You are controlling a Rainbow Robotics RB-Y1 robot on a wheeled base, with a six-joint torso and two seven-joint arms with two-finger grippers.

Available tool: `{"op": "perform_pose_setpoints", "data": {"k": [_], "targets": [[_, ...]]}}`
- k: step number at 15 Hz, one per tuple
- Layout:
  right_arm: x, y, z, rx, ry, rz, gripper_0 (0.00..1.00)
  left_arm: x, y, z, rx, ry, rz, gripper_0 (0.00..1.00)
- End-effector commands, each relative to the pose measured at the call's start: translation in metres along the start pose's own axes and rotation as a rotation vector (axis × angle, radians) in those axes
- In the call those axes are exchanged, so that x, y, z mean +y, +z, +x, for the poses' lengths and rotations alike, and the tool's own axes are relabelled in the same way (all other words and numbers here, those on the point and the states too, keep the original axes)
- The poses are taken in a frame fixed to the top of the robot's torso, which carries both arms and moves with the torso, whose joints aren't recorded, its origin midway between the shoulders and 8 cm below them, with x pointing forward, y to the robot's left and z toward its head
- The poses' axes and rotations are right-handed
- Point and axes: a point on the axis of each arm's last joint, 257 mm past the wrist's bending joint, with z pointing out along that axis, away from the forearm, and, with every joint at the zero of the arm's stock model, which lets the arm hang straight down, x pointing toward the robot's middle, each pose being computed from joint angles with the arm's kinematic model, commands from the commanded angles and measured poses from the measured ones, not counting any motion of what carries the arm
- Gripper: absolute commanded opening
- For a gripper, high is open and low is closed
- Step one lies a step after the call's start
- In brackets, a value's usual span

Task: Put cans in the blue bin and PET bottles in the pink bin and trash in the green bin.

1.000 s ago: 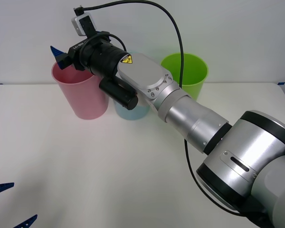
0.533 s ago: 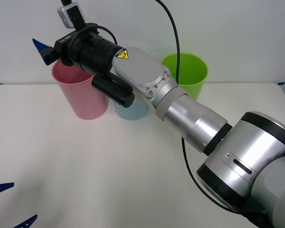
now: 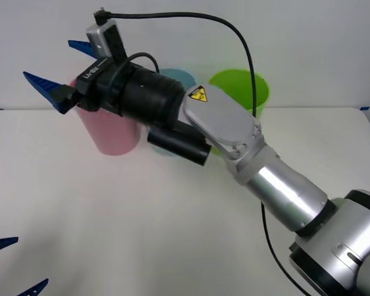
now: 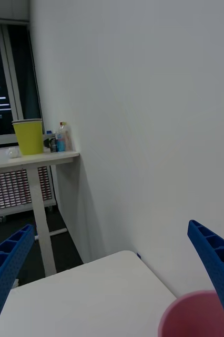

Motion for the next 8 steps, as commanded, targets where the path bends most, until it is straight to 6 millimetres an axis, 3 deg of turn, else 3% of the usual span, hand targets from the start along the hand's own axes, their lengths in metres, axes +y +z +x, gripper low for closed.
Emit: {"op": "perform_pose_setpoints", "data": {"k": [1, 5, 8], "targets": [[0.007, -0.042, -0.003, -0.007, 0.006, -0.038, 1.00, 0.000, 0.000, 0.000, 0.000, 0.000, 0.000, 1.00], [0.020, -0.099, -0.001, 0.000, 0.013, -0.062, 1.00, 0.000, 0.000, 0.000, 0.000, 0.000, 0.000, 1.00], [0.024, -0.138, 0.015, 0.029, 0.030, -0.044, 1.00, 0.000, 0.000, 0.000, 0.000, 0.000, 0.000, 1.00]]}}
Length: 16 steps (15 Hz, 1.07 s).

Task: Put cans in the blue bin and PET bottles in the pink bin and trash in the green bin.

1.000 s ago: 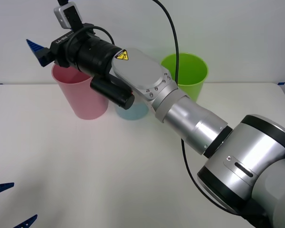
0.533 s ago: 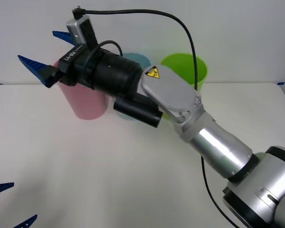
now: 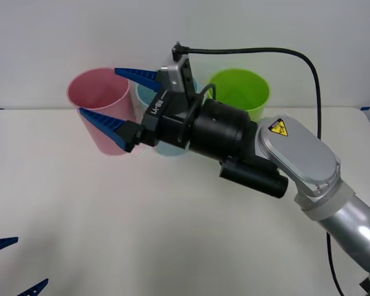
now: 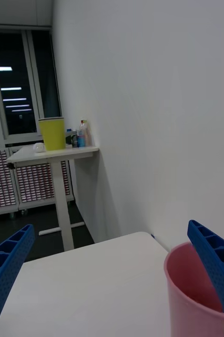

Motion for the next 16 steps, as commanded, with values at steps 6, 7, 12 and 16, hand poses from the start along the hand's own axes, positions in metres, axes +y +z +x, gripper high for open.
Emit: {"op": "perform_pose_setpoints", "data": {"k": [6, 7, 12, 16], "targets": [[0.000, -0.111, 0.057, 0.134, 0.035, -0.015, 1.00, 0.000, 0.000, 0.000, 0.000, 0.000, 0.000, 1.00], [0.002, -0.124, 0.061, 0.148, 0.038, -0.026, 1.00, 0.000, 0.000, 0.000, 0.000, 0.000, 0.000, 1.00], [0.019, -0.191, 0.078, 0.224, 0.052, -0.093, 1.00, 0.000, 0.000, 0.000, 0.000, 0.000, 0.000, 1.00], [0.033, -0.229, 0.084, 0.271, 0.049, -0.142, 1.00, 0.000, 0.000, 0.000, 0.000, 0.000, 0.000, 1.00]]}}
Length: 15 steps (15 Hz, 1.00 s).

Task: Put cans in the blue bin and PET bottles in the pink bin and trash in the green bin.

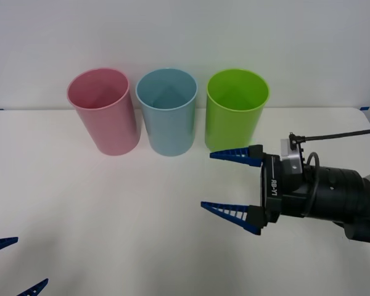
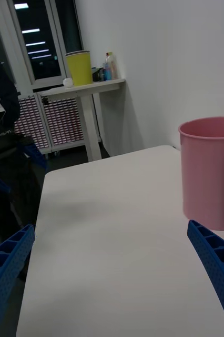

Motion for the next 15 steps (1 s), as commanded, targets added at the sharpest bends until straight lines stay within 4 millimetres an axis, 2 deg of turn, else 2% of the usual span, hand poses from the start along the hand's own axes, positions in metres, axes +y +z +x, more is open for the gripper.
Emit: {"op": "perform_pose_setpoints", "data": {"k": [1, 8, 15], "targets": [[0.013, -0.018, 0.011, 0.028, 0.007, -0.030, 1.00, 0.000, 0.000, 0.000, 0.000, 0.000, 0.000, 1.00], [0.035, -0.053, 0.036, 0.067, 0.027, -0.037, 1.00, 0.000, 0.000, 0.000, 0.000, 0.000, 0.000, 1.00], [0.047, -0.070, 0.071, 0.139, 0.070, -0.001, 1.00, 0.000, 0.000, 0.000, 0.000, 0.000, 0.000, 1.00]]}}
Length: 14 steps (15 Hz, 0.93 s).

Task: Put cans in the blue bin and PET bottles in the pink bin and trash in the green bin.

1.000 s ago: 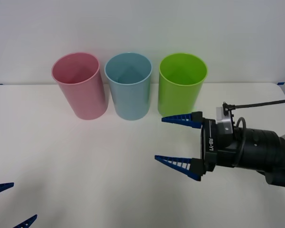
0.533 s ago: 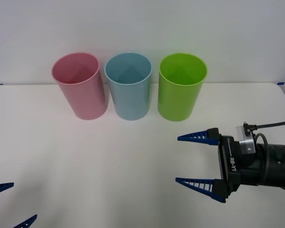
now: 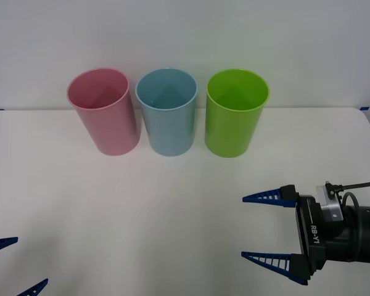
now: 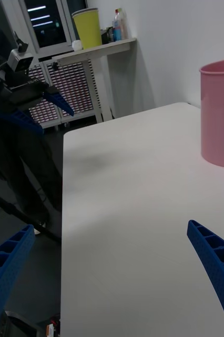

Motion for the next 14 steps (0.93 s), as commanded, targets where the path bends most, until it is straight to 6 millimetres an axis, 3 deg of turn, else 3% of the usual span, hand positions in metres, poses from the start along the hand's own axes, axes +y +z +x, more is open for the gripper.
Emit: {"op": "perform_pose_setpoints", "data": {"k": [1, 6, 14], "targets": [[0.006, -0.003, 0.011, 0.009, 0.030, 0.009, 1.00, 0.000, 0.000, 0.000, 0.000, 0.000, 0.000, 1.00], [0.018, -0.017, 0.031, 0.025, 0.075, 0.044, 1.00, 0.000, 0.000, 0.000, 0.000, 0.000, 0.000, 1.00], [0.017, -0.021, 0.036, 0.041, 0.075, 0.055, 1.00, 0.000, 0.000, 0.000, 0.000, 0.000, 0.000, 1.00]]}}
